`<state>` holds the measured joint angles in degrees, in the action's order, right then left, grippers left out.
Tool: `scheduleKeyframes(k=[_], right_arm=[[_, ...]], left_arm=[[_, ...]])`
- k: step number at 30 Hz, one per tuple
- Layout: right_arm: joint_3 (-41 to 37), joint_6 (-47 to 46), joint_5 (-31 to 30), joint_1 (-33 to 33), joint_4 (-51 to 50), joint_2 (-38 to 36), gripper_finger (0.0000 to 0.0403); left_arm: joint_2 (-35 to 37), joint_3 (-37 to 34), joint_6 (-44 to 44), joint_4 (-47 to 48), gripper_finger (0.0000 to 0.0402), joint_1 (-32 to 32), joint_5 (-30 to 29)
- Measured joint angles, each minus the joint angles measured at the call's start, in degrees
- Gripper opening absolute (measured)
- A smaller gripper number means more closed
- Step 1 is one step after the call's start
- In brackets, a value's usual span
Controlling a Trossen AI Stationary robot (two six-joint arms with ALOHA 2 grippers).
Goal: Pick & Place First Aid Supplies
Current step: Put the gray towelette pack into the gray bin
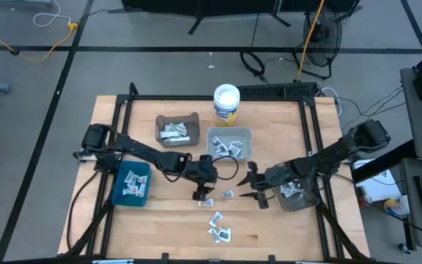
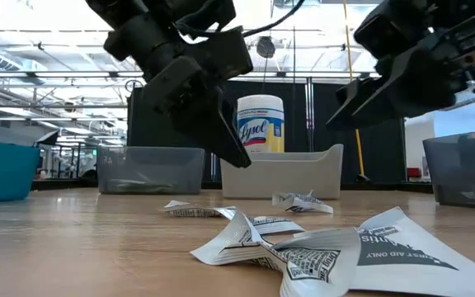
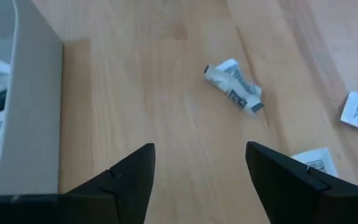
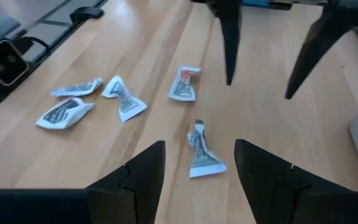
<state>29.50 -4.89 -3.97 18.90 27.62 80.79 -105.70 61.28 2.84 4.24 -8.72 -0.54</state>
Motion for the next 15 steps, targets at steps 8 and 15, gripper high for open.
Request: scheduleKeyframes(k=[8,15], right_arm=[[5.47,0.30,6.01,-2.08,0.41,8.12,0.0188],[10.00,2.36,9.32,-3.58,-0.11,14.42,0.0187]], left_arm=[[12.36,-12.18,-3.68,-4.49,0.0242,-1.39,-6.23],[24.89,-24.81,-8.95,-12.57,0.0241,-5.44,-15.78]])
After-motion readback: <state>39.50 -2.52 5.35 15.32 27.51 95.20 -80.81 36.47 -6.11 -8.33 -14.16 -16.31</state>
